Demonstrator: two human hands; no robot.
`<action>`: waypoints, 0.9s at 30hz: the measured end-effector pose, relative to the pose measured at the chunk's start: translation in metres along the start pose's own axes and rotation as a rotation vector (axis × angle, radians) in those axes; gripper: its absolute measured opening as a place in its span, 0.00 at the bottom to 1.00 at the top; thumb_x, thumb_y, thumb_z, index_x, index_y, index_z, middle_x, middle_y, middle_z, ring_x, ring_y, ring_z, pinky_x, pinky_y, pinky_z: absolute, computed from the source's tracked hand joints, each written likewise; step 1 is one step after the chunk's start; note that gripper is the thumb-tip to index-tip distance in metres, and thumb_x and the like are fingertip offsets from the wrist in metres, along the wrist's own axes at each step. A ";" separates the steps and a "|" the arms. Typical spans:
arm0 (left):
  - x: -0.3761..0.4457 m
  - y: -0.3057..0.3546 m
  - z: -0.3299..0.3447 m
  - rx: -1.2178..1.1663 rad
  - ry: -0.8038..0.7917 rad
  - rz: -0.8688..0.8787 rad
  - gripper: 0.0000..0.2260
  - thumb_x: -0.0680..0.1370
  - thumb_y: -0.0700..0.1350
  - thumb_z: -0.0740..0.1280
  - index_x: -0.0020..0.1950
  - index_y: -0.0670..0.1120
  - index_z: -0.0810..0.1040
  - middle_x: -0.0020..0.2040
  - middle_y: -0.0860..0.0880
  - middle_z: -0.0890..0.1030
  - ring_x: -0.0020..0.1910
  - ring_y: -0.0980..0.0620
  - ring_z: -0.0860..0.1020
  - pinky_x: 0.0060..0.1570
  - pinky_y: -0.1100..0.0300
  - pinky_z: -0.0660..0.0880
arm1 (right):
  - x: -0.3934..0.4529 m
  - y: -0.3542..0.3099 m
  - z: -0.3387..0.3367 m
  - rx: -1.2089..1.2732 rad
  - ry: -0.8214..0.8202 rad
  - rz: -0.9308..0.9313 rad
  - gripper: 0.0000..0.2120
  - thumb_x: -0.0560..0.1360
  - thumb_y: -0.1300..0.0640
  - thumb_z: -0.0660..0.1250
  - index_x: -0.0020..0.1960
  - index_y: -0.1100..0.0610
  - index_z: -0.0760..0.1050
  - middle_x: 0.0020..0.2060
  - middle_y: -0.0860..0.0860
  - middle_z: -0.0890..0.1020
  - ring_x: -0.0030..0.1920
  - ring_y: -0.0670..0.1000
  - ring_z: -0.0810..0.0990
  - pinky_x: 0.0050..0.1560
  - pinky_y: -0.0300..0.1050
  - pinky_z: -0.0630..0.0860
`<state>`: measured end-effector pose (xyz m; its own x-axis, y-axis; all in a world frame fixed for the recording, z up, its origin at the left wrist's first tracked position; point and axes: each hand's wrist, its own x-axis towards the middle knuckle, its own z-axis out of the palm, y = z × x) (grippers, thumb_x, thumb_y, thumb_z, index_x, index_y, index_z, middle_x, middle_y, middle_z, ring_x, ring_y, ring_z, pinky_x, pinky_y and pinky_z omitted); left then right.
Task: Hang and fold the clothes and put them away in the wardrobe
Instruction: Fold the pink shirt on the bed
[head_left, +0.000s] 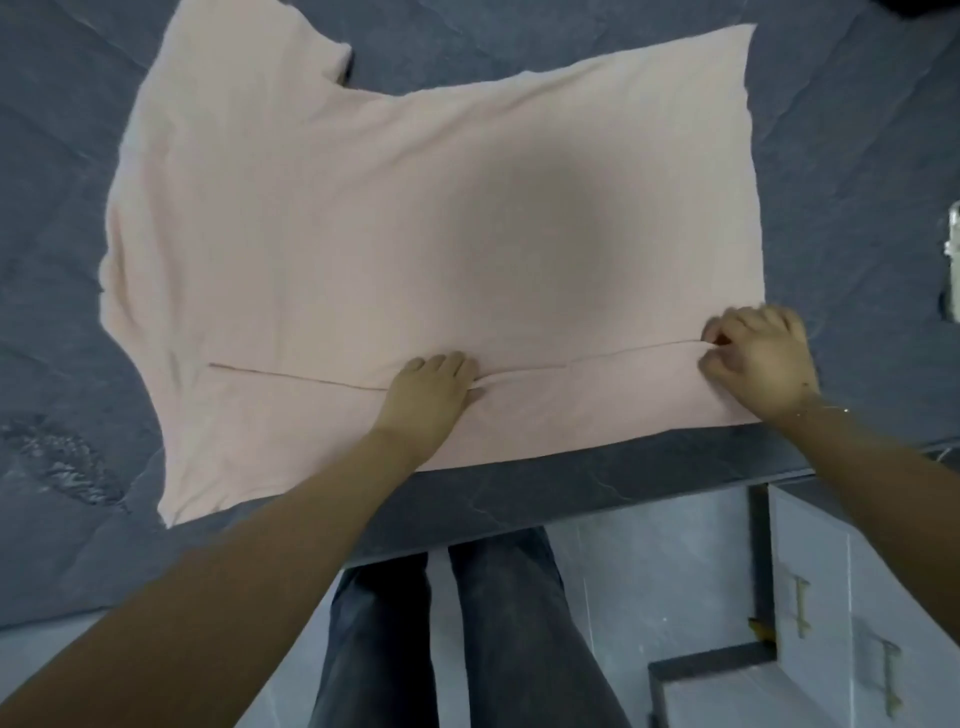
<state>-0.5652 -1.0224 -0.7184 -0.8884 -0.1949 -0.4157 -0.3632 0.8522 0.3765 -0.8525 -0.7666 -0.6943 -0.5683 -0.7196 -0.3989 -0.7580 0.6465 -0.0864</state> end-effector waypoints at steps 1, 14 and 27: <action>0.000 0.000 -0.004 -0.021 -0.011 -0.020 0.16 0.84 0.51 0.57 0.60 0.39 0.75 0.53 0.41 0.80 0.48 0.41 0.79 0.45 0.51 0.71 | 0.003 0.006 -0.005 0.011 0.000 -0.058 0.09 0.70 0.58 0.65 0.47 0.62 0.80 0.43 0.57 0.81 0.46 0.61 0.77 0.59 0.53 0.65; 0.007 -0.010 -0.016 -0.016 0.183 -0.154 0.13 0.80 0.45 0.65 0.62 0.41 0.76 0.53 0.41 0.79 0.47 0.40 0.78 0.44 0.50 0.70 | 0.065 0.025 -0.031 0.050 -0.074 0.076 0.12 0.72 0.61 0.67 0.55 0.60 0.74 0.48 0.56 0.79 0.53 0.61 0.76 0.61 0.51 0.62; 0.013 0.021 0.055 0.200 0.157 -0.034 0.28 0.82 0.62 0.48 0.80 0.54 0.50 0.81 0.48 0.48 0.79 0.47 0.48 0.75 0.38 0.45 | 0.001 -0.055 0.065 0.067 -0.009 -0.111 0.27 0.83 0.45 0.43 0.80 0.51 0.45 0.79 0.50 0.47 0.79 0.50 0.45 0.77 0.56 0.45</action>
<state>-0.5689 -0.9806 -0.7618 -0.9149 -0.2848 -0.2862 -0.3448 0.9198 0.1872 -0.7911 -0.7867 -0.7490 -0.4793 -0.7853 -0.3918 -0.7925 0.5791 -0.1914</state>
